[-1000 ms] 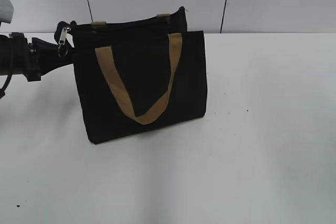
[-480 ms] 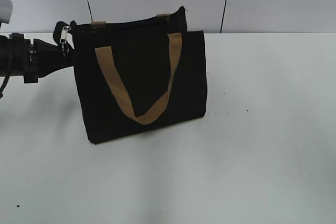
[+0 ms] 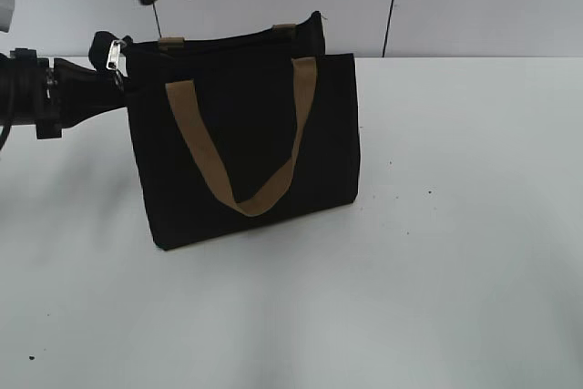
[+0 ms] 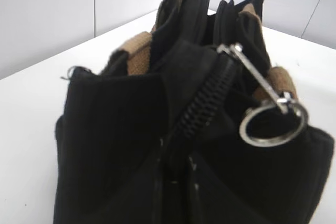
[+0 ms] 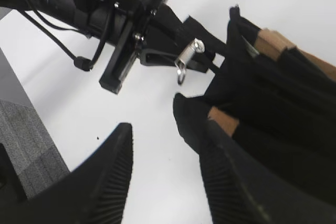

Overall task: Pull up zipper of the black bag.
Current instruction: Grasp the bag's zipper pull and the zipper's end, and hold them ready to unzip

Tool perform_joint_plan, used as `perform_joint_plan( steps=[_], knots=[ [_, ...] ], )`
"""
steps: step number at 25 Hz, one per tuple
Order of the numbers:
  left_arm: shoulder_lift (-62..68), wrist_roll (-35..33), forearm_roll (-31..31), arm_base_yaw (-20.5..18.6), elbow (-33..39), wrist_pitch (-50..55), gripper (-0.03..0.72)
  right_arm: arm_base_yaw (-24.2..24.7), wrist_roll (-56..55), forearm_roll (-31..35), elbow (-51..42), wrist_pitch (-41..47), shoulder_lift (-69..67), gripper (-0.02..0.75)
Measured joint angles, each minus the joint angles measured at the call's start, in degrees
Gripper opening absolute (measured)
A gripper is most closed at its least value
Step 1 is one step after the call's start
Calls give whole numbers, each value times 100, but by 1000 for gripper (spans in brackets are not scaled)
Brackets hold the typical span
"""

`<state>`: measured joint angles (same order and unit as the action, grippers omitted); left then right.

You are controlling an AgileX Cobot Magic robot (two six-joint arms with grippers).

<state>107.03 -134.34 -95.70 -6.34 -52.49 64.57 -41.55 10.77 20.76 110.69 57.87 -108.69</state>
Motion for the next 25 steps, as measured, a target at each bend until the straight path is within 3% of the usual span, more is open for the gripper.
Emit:
perform_joint_plan(
  steps=[7,25],
  knots=[
    [-19,0,11,0,0,7,38,-340,-839,-784,1144,211,-1005,326],
    [-19,0,-4,0,0,29,38,-471,-1598,-1020,1201,187,-1523,325]
  ],
)
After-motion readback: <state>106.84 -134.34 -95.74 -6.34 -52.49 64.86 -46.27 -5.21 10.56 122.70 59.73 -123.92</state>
